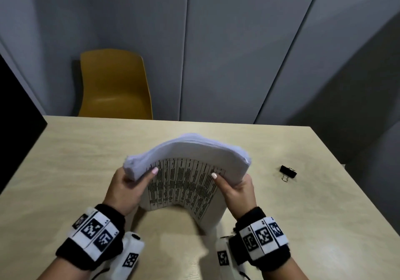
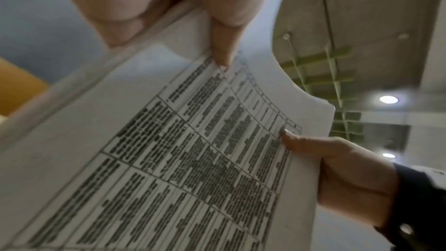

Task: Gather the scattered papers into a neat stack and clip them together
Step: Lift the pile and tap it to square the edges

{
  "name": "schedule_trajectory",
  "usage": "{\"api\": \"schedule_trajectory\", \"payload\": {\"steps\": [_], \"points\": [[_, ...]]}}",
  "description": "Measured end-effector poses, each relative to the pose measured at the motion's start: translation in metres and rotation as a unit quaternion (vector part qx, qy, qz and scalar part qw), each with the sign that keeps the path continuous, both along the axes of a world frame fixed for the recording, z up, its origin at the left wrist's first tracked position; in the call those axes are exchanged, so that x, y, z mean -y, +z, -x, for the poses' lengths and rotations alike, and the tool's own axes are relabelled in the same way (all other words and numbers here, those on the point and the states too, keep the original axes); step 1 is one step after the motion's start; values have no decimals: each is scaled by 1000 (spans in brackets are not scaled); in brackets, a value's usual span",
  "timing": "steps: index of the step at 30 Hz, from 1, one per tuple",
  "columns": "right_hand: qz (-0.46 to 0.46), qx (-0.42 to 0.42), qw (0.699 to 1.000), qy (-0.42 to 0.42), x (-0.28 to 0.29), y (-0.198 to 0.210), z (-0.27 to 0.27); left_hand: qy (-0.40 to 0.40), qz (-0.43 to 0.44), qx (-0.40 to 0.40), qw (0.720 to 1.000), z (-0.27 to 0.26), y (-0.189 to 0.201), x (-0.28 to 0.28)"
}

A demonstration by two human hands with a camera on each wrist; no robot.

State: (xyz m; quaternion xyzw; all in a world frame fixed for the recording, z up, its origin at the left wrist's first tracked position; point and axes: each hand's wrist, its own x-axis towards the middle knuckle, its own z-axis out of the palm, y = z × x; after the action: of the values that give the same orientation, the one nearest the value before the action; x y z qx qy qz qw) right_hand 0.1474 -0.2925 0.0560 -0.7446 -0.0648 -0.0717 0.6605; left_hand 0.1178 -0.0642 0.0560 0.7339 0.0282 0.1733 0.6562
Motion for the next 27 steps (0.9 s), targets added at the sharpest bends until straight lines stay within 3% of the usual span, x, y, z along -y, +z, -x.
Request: {"api": "schedule_trajectory", "payload": {"steps": [3, 6, 10, 15, 18, 27], "points": [[-33, -6, 999, -22, -1, 3, -3, 34, 0, 21, 999, -6, -1, 6], [-59, 9, 998, -13, -3, 19, 0, 0, -21, 2, 1000, -8, -3, 2], [-144, 13, 987, -63, -7, 36, -3, -15, 31, 12, 999, -6, -7, 1], [-188, -60, 968, -154, -13, 50, -22, -16, 26, 33, 999, -11, -4, -3], [-224, -86, 959, -149, -10, 52, -26, -15, 27, 32, 999, -13, -4, -2], [-197, -101, 964, -150, -7, 50, -30, -5, 49, 35, 998, -16, -5, -2]]}}
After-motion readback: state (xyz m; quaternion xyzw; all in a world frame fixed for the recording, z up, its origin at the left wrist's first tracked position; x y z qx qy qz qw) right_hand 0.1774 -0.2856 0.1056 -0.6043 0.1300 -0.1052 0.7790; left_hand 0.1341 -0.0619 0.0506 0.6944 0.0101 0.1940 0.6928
